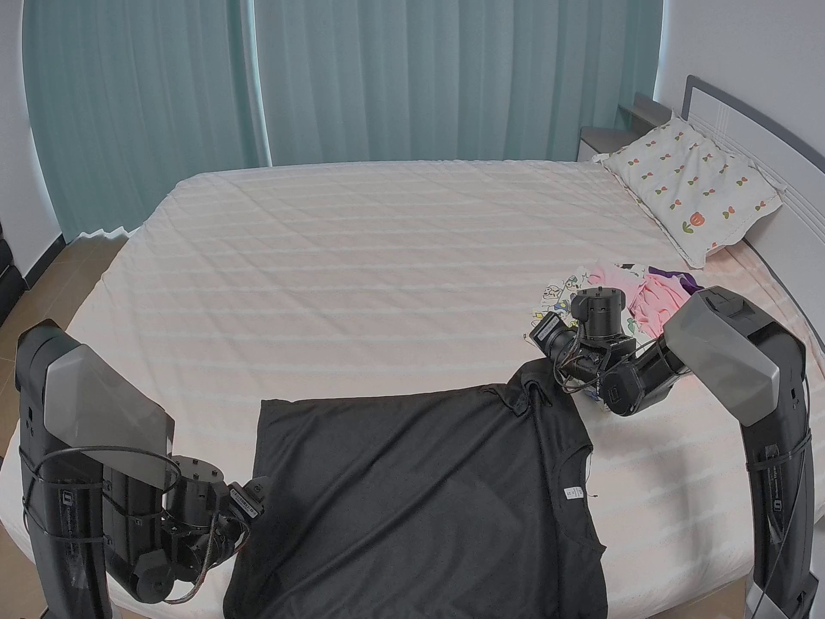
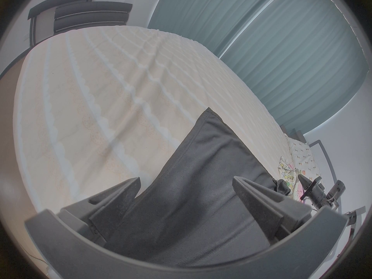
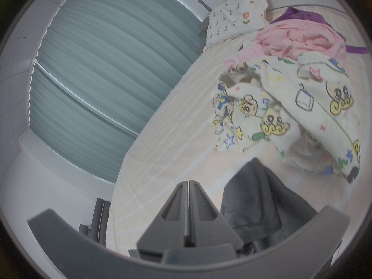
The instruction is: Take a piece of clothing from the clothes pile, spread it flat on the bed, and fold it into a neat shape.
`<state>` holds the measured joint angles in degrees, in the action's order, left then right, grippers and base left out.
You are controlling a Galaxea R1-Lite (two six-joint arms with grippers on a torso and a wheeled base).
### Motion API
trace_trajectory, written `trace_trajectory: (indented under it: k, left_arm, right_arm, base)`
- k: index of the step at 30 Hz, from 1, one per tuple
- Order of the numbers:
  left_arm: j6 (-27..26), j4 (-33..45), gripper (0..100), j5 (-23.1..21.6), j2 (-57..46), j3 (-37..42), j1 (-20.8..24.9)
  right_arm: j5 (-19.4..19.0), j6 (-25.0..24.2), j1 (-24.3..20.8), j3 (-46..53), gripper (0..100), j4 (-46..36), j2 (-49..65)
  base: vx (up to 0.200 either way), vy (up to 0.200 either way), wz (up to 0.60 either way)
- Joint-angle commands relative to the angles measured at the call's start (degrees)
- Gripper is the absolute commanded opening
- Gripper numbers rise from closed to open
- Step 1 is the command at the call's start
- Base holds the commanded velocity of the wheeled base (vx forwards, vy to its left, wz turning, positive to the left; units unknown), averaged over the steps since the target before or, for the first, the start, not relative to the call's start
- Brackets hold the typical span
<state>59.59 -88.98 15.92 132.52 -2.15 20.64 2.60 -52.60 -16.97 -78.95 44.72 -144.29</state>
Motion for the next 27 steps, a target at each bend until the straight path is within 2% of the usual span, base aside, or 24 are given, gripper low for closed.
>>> trace_trajectory:
  k: [1,3,4,11,15,24,25,27]
  left_arm:
    - [0.18,-0.76,100,0.08,0.02,0.04,0.02]
    - [0.18,-0.76,100,0.08,0.02,0.04,0.02]
    - [0.18,-0.76,100,0.08,0.02,0.04,0.02]
    - [0.27,-0.76,100,-0.01,0.19,0.04,0.02]
    - [0.27,-0.76,100,-0.01,0.37,0.04,0.02]
    - [0.27,-0.76,100,0.08,0.19,0.12,0.02]
    - [0.27,-0.76,100,0.08,0.19,0.12,-0.07]
    - [0.27,-0.76,100,0.08,0.19,0.12,-0.07]
  right_arm:
    - [0.04,0.57,0.36,1.34,0,-0.42,1.03]
    - [-0.75,1.19,-0.08,5.12,0,0.28,2.34]
    - [-1.1,1.45,-0.17,6.17,100,0.46,2.7]
    - [-2.07,0.83,-1.31,10.3,100,0.55,4.54]
    - [-2.07,-1.45,-2.72,12.15,100,0.46,5.33]
    - [-1.89,-2.51,-3.95,7.4,100,-4.11,1.55]
    - [-1.81,-2.51,-3.6,6.52,0,-5.16,1.11]
    - [-1.63,-2.33,-3.16,5.21,0,-6.92,0.67]
  base:
    - [0.0,0.0,0.0]
    - [0.0,0.0,0.0]
    - [0.0,0.0,0.0]
    - [0.0,0.0,0.0]
    - [0.0,0.0,0.0]
    - [0.0,0.0,0.0]
    - [0.0,0.0,0.0]
    - [0.0,0.0,0.0]
